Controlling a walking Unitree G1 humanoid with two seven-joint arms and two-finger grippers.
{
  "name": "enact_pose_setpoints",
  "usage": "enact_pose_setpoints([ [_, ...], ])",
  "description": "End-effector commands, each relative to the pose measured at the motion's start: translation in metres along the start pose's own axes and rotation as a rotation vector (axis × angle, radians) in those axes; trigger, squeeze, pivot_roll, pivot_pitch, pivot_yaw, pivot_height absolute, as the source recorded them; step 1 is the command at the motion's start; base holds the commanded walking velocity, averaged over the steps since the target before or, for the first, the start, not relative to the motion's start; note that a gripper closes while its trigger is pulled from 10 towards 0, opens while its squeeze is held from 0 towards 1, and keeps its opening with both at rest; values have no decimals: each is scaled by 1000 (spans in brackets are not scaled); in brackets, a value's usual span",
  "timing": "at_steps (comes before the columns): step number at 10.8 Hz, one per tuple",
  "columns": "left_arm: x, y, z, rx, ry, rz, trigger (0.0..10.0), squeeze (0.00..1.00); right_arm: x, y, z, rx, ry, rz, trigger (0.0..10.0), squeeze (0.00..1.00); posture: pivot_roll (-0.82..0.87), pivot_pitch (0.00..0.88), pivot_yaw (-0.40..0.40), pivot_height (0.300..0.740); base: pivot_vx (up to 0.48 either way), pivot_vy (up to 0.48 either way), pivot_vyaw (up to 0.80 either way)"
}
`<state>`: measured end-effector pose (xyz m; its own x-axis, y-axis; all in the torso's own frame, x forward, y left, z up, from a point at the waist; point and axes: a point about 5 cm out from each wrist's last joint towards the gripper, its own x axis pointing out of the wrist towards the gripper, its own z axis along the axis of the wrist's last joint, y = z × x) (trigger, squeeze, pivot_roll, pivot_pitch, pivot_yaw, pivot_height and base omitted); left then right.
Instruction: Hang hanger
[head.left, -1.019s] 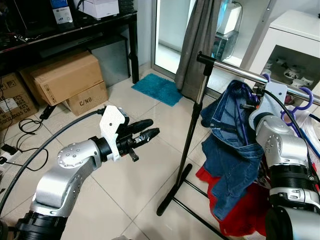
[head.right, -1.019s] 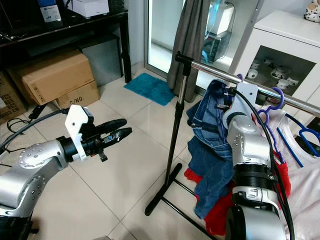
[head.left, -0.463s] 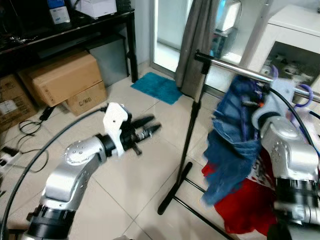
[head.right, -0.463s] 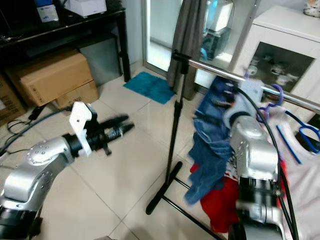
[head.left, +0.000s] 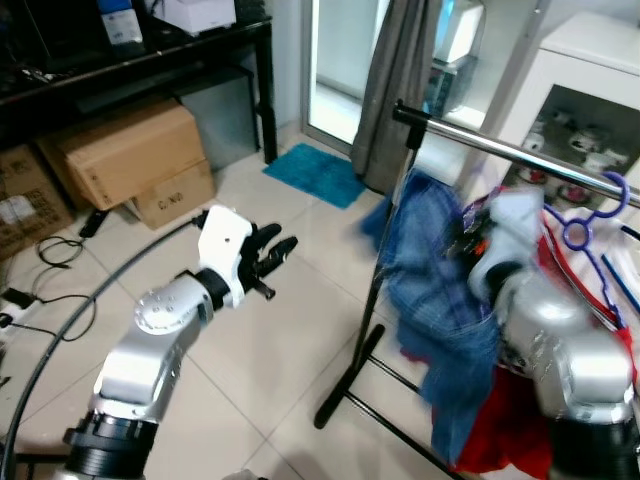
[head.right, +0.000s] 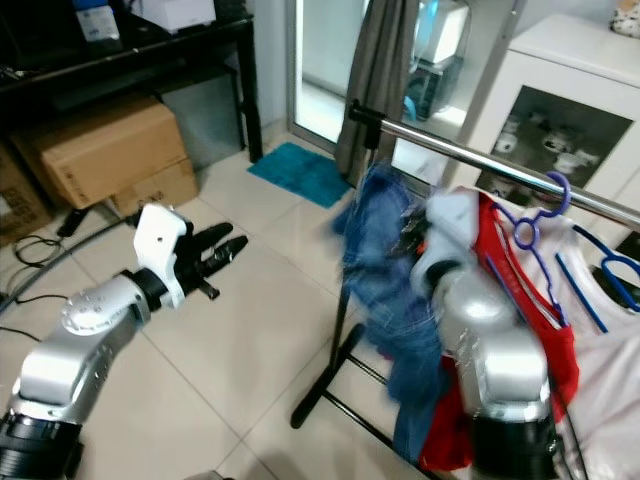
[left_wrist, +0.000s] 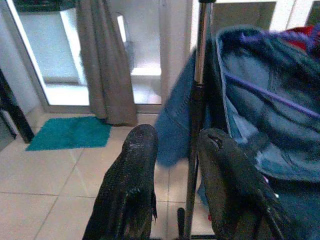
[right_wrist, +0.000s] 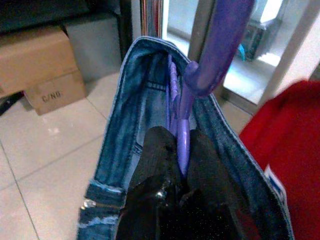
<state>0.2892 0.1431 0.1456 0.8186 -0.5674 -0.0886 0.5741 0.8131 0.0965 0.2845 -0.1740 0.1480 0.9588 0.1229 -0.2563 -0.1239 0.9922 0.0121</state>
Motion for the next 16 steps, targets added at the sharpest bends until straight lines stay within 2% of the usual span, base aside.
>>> enact_pose_setpoints([
  [1,-2,-1,0,14,-4,31,10000,0,-5,4,0,11,-16,-2,0,0,-148,0,-41,740,0,0,0],
  [3,-3,-1,-3,7,9,82,10000,0,-8,10,-18,58,20,-21,0,0,-143,0,-37,740,0,0,0],
  [4,-2,0,-2,-5,11,82,10000,0,-9,13,-26,103,15,-47,0,0,-148,0,-26,740,0,0,0],
  [5,1,0,0,-11,11,73,10000,0,-10,15,-29,104,6,-40,0,0,-152,0,-13,740,0,0,0],
  [14,-1,-1,-7,-30,12,83,10000,0,-9,18,-27,103,-11,-36,0,0,-147,0,-38,740,-242,0,0],
  [16,-1,0,-7,-28,11,85,10000,0,-7,19,-24,100,-17,-29,0,0,-147,0,-38,740,0,0,0],
])
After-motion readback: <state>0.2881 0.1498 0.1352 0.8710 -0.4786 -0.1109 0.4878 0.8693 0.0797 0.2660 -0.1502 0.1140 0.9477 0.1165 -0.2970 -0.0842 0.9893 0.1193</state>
